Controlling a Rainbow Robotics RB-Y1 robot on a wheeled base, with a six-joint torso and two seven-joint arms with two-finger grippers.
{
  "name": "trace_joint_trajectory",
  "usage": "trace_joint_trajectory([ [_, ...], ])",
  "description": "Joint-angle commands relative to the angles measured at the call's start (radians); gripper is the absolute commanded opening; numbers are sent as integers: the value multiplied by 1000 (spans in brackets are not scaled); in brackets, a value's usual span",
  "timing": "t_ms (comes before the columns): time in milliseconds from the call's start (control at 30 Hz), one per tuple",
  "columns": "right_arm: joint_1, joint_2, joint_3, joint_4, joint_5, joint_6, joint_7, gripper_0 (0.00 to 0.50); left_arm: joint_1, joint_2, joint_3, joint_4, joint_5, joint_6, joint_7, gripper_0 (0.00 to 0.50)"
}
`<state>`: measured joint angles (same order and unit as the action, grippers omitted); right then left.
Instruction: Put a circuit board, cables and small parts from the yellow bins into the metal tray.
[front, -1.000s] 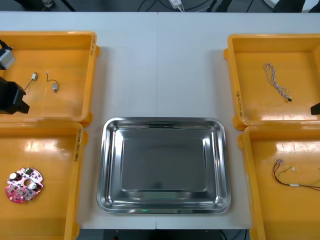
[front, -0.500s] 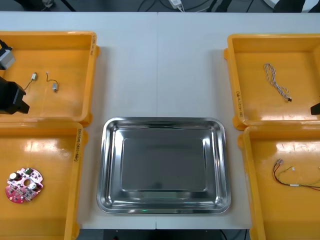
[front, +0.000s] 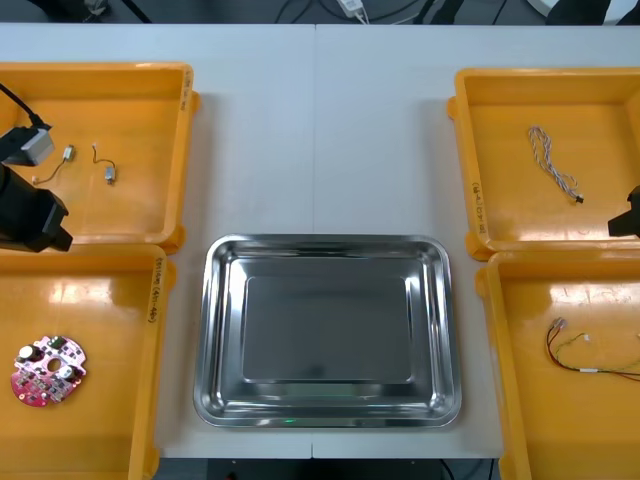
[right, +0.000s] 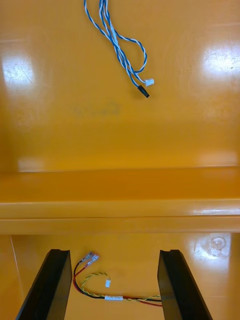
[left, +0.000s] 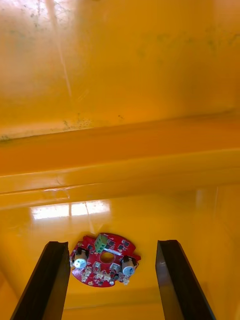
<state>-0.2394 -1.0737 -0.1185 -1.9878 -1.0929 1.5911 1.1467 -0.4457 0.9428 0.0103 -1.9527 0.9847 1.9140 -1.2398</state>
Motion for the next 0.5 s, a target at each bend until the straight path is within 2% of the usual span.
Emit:
trace_joint_trajectory([
  [33, 9, 6, -33, -32, -15, 3, 51, 500, -14, 86, -7, -5, 60, 3, -17, 500],
  [167, 14, 6, -33, -34, -18, 3, 170, 500, -8, 117, -7, -8, 103, 3, -40, 500],
  [300, 25, 1, -33, -43, -21, 3, 265, 500, 4, 136, -7, -12, 109, 0, -104, 500],
  [500, 61, -22, -33, -100, -8, 3, 410, 500, 50, 165, -7, -35, 115, -73, -161, 500],
])
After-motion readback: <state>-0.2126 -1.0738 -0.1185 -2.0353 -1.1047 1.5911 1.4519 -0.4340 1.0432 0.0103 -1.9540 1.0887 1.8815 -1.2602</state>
